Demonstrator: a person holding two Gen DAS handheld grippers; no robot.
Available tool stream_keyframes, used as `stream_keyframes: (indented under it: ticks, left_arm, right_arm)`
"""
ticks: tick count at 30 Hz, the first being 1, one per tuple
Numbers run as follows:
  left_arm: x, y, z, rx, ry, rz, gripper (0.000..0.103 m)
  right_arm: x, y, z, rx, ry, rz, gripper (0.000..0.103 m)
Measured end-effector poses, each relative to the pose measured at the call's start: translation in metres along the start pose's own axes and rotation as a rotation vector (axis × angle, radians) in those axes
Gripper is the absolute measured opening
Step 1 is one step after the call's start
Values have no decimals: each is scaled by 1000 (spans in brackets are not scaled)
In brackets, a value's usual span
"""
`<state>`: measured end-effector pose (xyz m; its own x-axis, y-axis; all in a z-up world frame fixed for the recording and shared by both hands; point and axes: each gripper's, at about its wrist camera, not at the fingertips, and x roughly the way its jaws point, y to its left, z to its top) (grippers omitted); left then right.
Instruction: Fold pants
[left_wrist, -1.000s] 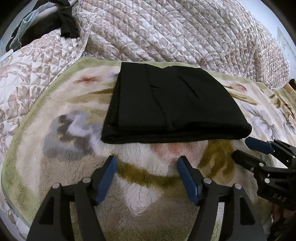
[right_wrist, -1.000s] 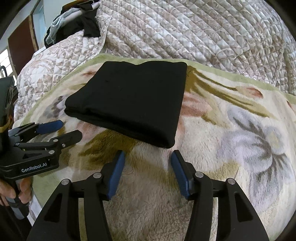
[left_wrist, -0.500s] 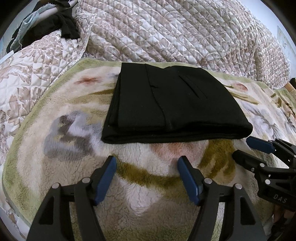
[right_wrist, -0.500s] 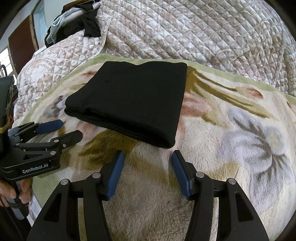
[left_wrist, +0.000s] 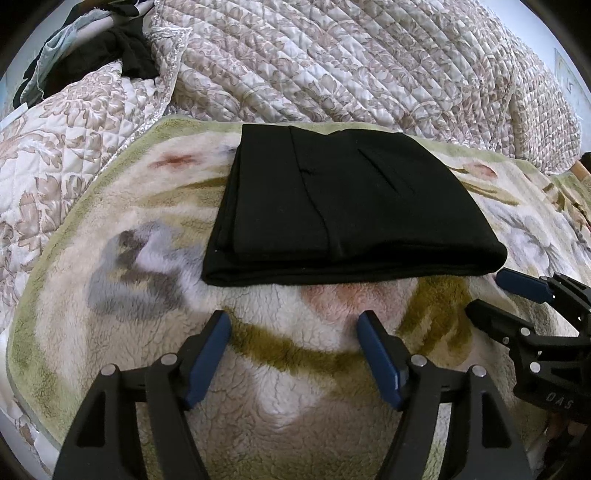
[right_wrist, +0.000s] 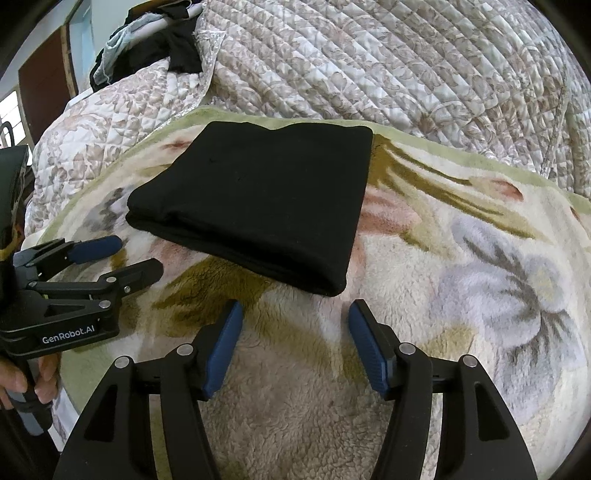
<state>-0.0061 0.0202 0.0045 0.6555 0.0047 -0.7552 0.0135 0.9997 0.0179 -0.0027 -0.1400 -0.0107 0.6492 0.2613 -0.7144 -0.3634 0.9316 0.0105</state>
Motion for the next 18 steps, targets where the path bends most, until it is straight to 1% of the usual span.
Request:
stream_keyframes:
  ticks: [18]
  left_arm:
    - [0,0,-1,-1,-1,4,74]
  right_arm:
    - [1,3,-1,-8,-4,-15,61]
